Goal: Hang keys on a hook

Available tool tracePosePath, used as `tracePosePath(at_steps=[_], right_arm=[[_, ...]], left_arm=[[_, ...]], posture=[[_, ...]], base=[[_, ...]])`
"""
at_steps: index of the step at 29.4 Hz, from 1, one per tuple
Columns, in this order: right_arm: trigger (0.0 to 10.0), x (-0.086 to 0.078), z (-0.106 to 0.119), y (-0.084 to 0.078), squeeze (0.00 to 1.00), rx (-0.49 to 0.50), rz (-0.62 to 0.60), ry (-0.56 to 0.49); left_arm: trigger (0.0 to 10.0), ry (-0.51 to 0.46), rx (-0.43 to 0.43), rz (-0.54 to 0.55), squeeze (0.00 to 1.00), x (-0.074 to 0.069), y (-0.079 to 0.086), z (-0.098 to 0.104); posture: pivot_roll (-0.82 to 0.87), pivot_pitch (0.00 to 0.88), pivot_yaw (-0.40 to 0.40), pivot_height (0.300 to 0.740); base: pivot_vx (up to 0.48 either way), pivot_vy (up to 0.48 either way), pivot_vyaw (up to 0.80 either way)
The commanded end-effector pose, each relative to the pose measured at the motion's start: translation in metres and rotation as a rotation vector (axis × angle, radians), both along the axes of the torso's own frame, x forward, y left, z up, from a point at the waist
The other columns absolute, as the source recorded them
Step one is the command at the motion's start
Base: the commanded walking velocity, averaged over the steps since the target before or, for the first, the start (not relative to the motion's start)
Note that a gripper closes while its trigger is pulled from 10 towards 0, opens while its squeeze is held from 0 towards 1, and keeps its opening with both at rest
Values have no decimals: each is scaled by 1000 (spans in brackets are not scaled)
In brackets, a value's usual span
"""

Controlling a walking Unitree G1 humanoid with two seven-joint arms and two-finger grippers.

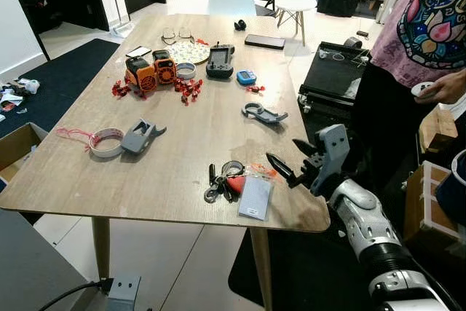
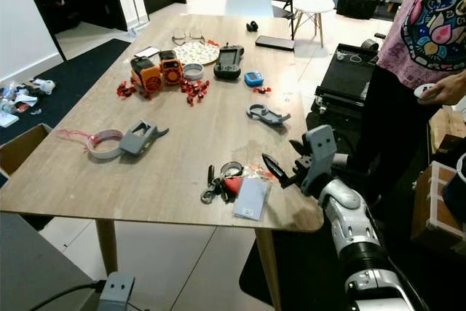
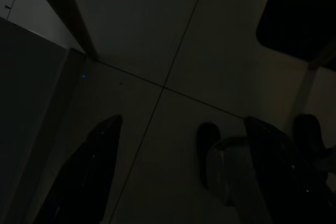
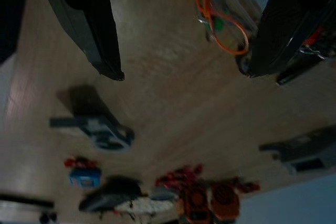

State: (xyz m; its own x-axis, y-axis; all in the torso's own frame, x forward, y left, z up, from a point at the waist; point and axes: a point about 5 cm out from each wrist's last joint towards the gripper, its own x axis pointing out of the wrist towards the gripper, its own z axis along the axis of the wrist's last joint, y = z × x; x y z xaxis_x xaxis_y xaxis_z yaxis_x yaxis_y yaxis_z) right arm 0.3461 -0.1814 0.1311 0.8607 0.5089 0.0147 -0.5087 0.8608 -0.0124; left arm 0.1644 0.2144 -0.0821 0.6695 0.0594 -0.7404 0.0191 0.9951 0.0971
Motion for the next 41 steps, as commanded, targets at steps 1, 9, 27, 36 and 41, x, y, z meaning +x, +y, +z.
tracePosePath(at_steps=[1,9,27,36,41], right_arm=[[10000,-1,-8,2,188,0,-6,47],[10000,3,-19,30,0,-50,11,86],[10000,0,-35,60,0,-93,92,153],[10000,0,-42,56,0,-118,73,184],[10000,-3,-49,52,0,-141,64,220]], left_arm=[[10000,24,-6,-6,0,-4,-2,-3],[10000,22,-1,-21,0,-2,-3,-2],[10000,63,-3,5,0,-14,-2,-7],[10000,71,1,0,0,-11,1,-6],[10000,82,6,-5,0,-10,3,-6]], posture=[[19,66,-16,740],[10,76,-10,740],[20,93,-23,740],[17,93,-23,740],[16,87,-22,740]], base=[[0,0,0],[0,0,0],[0,0,0],[0,0,0],[0,0,0]])
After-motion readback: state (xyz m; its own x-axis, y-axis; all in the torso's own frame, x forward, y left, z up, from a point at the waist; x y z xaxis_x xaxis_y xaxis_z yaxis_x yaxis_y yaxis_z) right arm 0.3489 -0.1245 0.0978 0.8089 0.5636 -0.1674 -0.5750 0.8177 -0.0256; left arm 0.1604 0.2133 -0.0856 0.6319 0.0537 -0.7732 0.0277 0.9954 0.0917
